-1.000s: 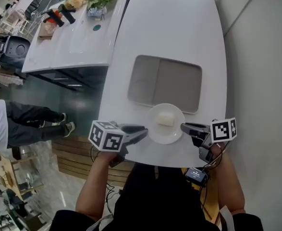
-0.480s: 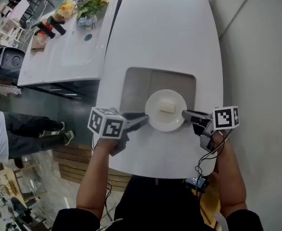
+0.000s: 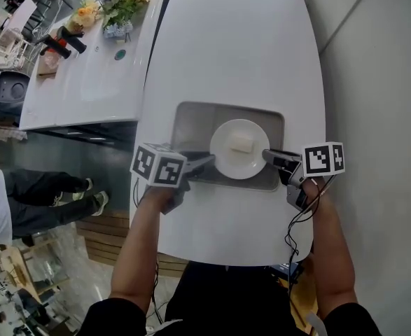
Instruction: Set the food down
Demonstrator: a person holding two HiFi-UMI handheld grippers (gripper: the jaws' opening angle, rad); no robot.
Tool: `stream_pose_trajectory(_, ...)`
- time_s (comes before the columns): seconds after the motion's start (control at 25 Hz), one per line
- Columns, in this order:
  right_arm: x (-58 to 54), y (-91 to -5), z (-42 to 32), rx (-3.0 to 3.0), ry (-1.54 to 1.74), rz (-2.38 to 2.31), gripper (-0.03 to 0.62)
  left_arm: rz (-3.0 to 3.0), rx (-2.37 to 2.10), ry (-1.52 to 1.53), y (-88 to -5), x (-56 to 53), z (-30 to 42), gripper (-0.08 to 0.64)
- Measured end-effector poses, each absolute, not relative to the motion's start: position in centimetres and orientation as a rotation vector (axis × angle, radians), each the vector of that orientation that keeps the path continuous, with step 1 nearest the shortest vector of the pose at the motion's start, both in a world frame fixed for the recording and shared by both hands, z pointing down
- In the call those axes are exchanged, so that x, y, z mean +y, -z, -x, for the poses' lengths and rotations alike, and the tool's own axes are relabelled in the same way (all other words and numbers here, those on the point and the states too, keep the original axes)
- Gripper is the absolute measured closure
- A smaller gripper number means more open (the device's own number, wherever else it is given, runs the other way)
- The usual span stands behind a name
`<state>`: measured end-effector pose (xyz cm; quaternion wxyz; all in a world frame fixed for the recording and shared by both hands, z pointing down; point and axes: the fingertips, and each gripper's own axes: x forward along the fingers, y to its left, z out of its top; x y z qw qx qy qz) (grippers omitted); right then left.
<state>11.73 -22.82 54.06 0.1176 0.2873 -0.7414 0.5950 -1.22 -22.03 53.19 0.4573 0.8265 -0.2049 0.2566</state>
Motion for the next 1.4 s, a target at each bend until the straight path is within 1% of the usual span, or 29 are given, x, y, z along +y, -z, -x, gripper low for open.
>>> stream_pose_trajectory(0.28,-22.9,-54.7,-11.7,-2.103,-1.669,-0.87,0.566,-2.007,-0.518,-0.729,-54.6,-21.8,1.2,0.502)
stream_pose_trajectory(0.56,-23.2,-56.0,-11.6,-2.006,-1.456,-0.892,0.564,-2.006,-0.535,-0.856,-55.6,-21.7,1.4,0.502)
stream_pose_trajectory(1.0,-23.5,-57.0,-11.2,-1.931,-1.188,-0.934,0.52,-2.031,-0.636,-1.113,-56.0,-22.0,1.8,0.502)
stream_pose_trajectory(1.2,-23.5,-56.8,-11.2,-1.914,-0.992,-0.952,0.5,-2.088,-0.721,-1.249,-55.8,-22.1,1.7,0.502)
stream_pose_trajectory(1.4,-23.8,-56.4,-11.2,-1.941,-0.868,-0.964,0.494,-2.149,-0.783,-1.36,-55.4,-22.0,2.1,0.502)
